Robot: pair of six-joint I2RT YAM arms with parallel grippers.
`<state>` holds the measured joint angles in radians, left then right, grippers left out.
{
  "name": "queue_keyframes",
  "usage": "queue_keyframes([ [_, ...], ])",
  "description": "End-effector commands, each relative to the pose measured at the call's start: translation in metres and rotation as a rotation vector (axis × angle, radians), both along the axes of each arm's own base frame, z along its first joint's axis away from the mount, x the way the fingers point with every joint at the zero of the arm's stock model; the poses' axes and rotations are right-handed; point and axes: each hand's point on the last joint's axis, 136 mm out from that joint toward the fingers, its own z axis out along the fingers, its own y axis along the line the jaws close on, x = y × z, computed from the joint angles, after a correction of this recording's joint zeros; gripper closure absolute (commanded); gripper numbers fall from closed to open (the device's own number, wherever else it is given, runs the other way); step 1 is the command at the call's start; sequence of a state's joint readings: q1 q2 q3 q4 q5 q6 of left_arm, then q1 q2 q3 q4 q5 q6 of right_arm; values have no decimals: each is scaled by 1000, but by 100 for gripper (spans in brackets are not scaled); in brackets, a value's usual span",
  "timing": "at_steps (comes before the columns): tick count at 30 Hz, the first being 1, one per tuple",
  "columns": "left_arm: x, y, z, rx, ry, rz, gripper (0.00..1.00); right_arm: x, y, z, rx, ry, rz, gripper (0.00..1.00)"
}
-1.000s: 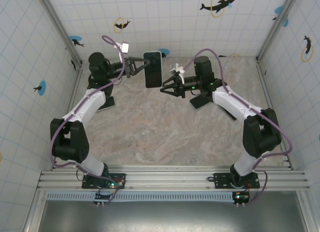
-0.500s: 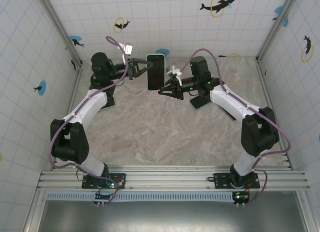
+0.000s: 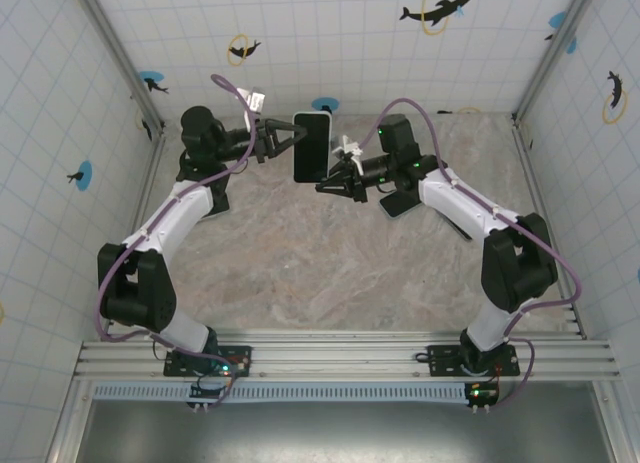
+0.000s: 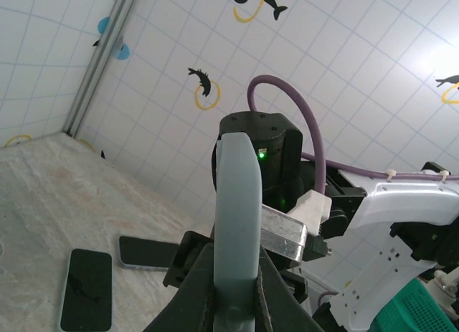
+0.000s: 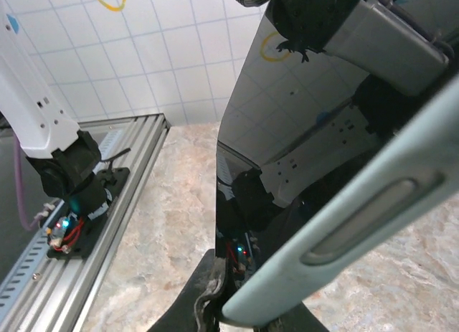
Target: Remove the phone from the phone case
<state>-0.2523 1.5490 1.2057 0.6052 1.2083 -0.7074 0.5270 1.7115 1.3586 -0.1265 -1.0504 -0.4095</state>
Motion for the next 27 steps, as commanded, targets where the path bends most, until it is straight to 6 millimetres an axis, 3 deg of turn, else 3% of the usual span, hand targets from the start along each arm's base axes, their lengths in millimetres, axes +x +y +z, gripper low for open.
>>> queue_keyframes([
  [1, -22, 1, 19, -14, 17, -37, 100, 16, 0, 13, -44, -203, -94, 85],
  [8, -30, -1, 16, -6, 47, -61, 100, 22, 1, 33, -32, -322, -142, 85],
  [22, -37, -4, 11, -1, 55, -70, 100, 18, 5, 61, 76, -315, -159, 84],
  [27, -30, -4, 17, 9, -6, -35, 100, 0, 0, 46, 51, -255, -110, 75],
])
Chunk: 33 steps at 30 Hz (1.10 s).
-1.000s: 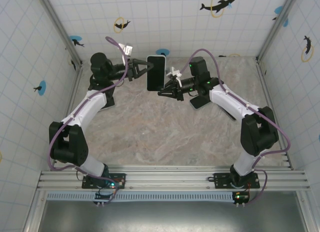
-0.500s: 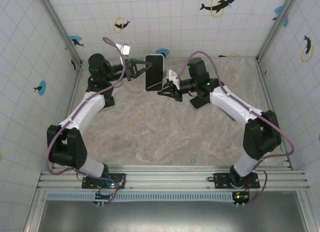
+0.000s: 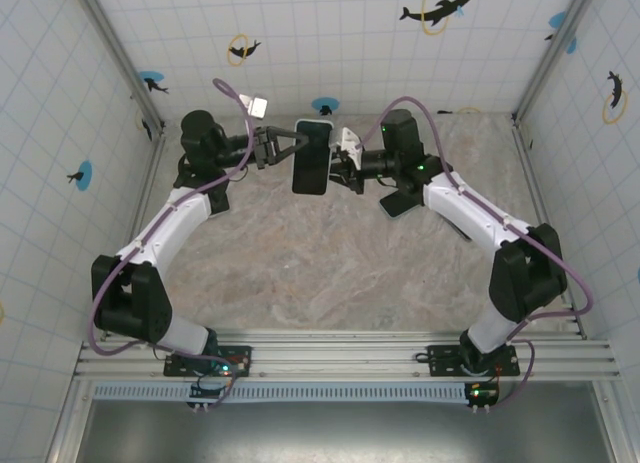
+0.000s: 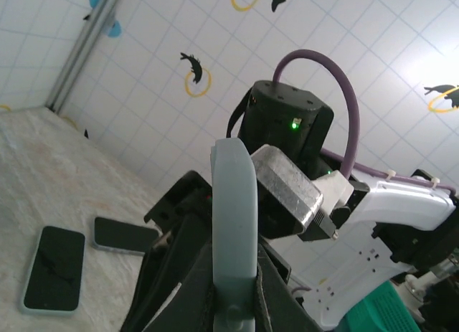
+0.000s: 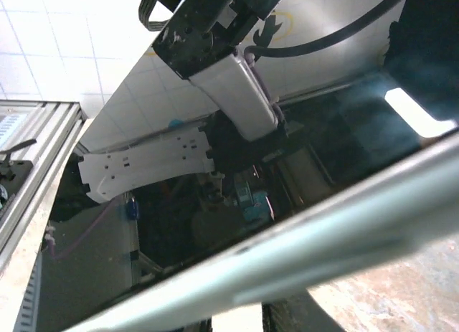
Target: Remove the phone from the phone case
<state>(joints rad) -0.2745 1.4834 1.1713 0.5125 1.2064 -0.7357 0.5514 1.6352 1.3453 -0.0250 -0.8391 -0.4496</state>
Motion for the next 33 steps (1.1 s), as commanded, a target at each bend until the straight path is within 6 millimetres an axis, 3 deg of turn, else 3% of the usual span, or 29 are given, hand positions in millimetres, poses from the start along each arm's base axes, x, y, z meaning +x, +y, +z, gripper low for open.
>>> queue_keyframes([
  [1, -9, -1, 20, -8, -108, -13, 100, -21, -2, 12, 29, -17, 48, 73],
  [8, -1, 3, 38, -23, -194, 25, 100, -41, -10, -17, -34, 72, 65, 63],
  [13, 1, 3, 41, -28, -208, 32, 100, -50, -10, -14, -7, 113, 89, 60],
  [16, 1, 3, 38, -29, -194, 27, 100, -51, -9, -2, 56, 121, 96, 60],
  [24, -5, 3, 33, -31, -166, 18, 100, -44, -6, 12, 107, 121, 111, 72],
  [33, -8, 2, 32, -33, -146, 13, 100, -42, -2, 9, 88, 121, 119, 82],
])
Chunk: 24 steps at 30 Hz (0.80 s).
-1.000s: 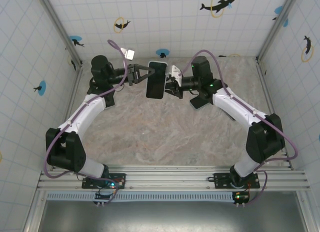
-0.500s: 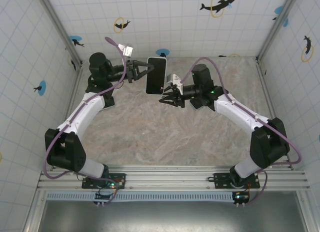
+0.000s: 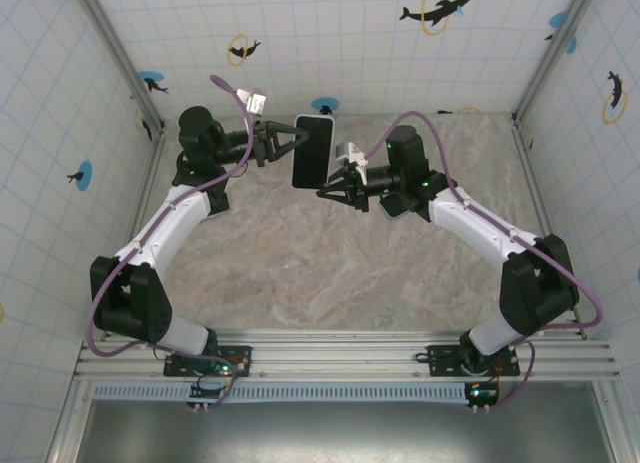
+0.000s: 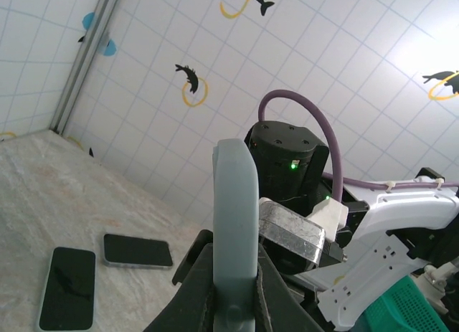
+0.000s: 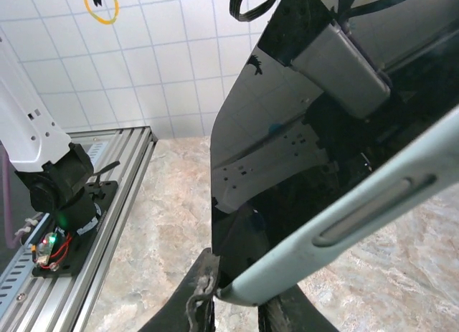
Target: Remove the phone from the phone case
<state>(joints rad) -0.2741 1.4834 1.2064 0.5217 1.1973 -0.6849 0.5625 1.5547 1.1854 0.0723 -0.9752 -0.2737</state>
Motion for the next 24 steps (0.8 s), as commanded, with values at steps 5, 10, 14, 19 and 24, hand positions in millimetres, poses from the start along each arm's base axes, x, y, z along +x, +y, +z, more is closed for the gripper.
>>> queue_keyframes([
  [5, -12, -1, 12, -23, -21, -13, 100, 7, 5, 24, 39, -90, 4, 87],
  [10, -17, -5, 3, -19, 28, -34, 100, 17, 6, 33, 42, -147, -49, 92],
  [14, -22, -7, 0, -18, 55, -43, 100, 33, 5, 29, -9, -260, -147, 93],
  [19, -27, -9, -2, -22, 79, -52, 100, 47, 2, 38, -13, -355, -230, 96],
  [24, -30, -11, -3, -22, 93, -68, 100, 54, 0, 48, 0, -397, -267, 96],
])
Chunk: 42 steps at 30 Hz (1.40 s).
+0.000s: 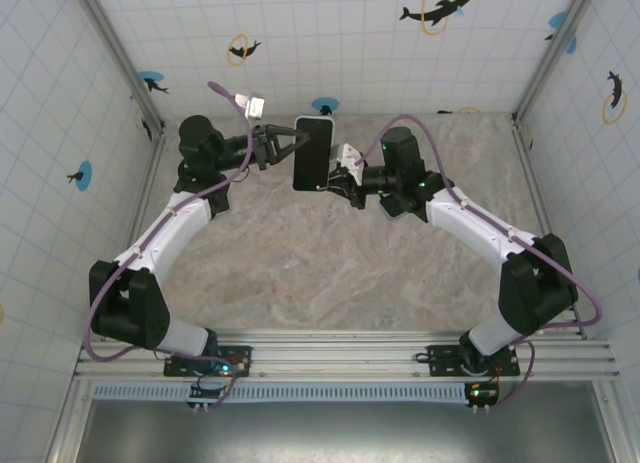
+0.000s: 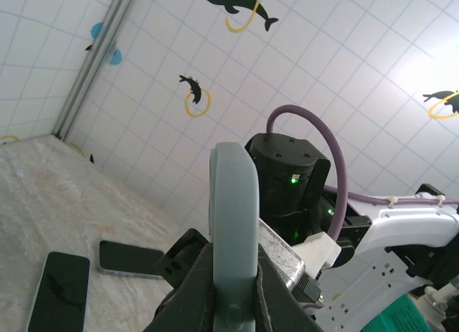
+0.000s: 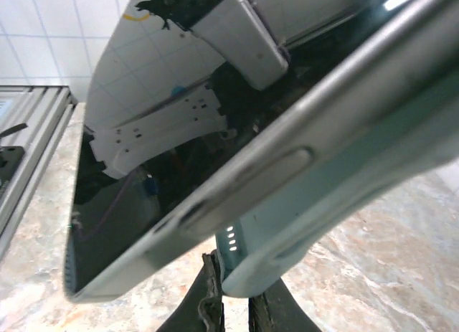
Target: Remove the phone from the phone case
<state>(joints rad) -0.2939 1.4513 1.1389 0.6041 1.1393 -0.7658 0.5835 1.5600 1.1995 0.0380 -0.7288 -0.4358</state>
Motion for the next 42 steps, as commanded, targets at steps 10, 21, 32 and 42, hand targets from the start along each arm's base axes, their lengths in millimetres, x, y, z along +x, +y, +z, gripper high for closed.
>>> queue_keyframes([
  [10, -14, -9, 2, 4, 19, -54, 100, -5, -6, 78, 265, -66, 30, 78],
  [21, 9, -8, 6, -38, 54, 54, 100, -21, -9, 83, 373, 149, 115, 65],
  [32, 46, 12, 7, -261, 294, 309, 100, -18, -2, 83, 605, 651, 56, 62],
  [42, 59, 15, -14, -282, 391, 366, 100, -15, 2, 83, 782, 862, 18, 68],
])
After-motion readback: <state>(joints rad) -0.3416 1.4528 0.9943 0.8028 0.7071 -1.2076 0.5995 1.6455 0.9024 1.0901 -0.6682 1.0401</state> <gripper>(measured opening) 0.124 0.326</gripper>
